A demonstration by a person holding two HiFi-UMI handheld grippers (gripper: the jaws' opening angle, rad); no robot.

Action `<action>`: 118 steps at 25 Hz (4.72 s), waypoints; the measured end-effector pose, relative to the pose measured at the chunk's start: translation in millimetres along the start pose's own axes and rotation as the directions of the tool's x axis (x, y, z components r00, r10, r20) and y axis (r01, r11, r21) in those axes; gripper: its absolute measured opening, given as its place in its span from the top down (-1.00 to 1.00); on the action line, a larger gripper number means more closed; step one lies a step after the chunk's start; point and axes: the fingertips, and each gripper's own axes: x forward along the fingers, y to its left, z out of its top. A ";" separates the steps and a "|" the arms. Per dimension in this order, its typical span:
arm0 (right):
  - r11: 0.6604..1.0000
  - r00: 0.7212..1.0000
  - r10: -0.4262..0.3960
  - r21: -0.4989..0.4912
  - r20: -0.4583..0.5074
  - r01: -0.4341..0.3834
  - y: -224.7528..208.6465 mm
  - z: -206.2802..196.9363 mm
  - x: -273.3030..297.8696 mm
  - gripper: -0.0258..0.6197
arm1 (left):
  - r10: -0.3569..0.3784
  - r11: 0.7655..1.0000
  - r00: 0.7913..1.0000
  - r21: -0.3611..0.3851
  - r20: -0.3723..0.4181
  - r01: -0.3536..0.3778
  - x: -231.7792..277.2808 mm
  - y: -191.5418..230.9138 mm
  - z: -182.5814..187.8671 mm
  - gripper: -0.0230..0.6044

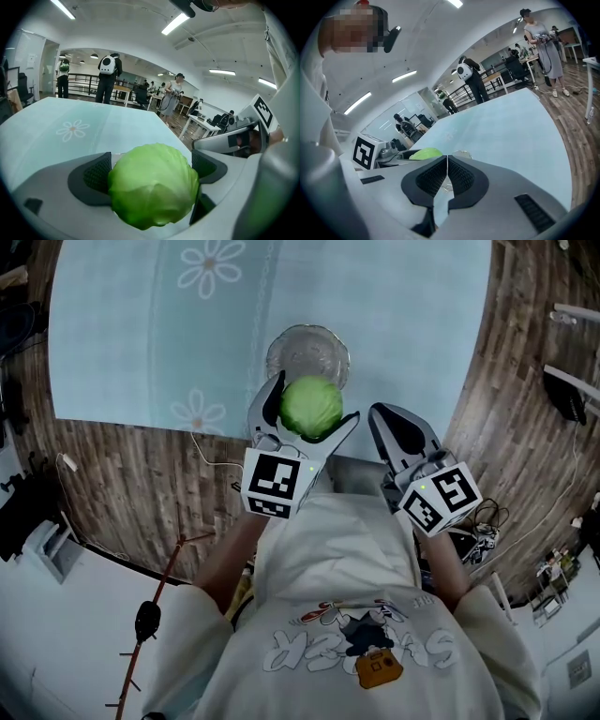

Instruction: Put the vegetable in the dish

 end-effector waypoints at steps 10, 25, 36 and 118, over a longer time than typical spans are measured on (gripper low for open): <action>1.000 0.999 0.004 0.030 -0.036 -0.003 -19.0 -12.4 23.0 0.84 | 0.048 0.998 0.997 -0.048 -0.061 -0.050 31.6 24.6 -25.7 -0.80; 0.997 0.998 0.001 0.080 -0.063 0.004 -33.7 -21.1 40.3 0.84 | 0.069 0.996 0.992 -0.044 -0.106 -0.074 67.4 46.3 -46.2 -0.80; 0.995 0.998 -0.003 0.098 -0.069 0.010 -39.5 -26.5 40.1 0.84 | 0.115 0.993 0.982 0.044 -0.152 -0.109 81.1 49.3 -56.5 -0.80; 0.957 0.968 0.038 -0.288 0.247 0.036 208.4 39.8 -76.5 0.84 | -0.033 0.990 0.973 0.144 0.230 0.000 -236.3 -55.9 50.5 0.90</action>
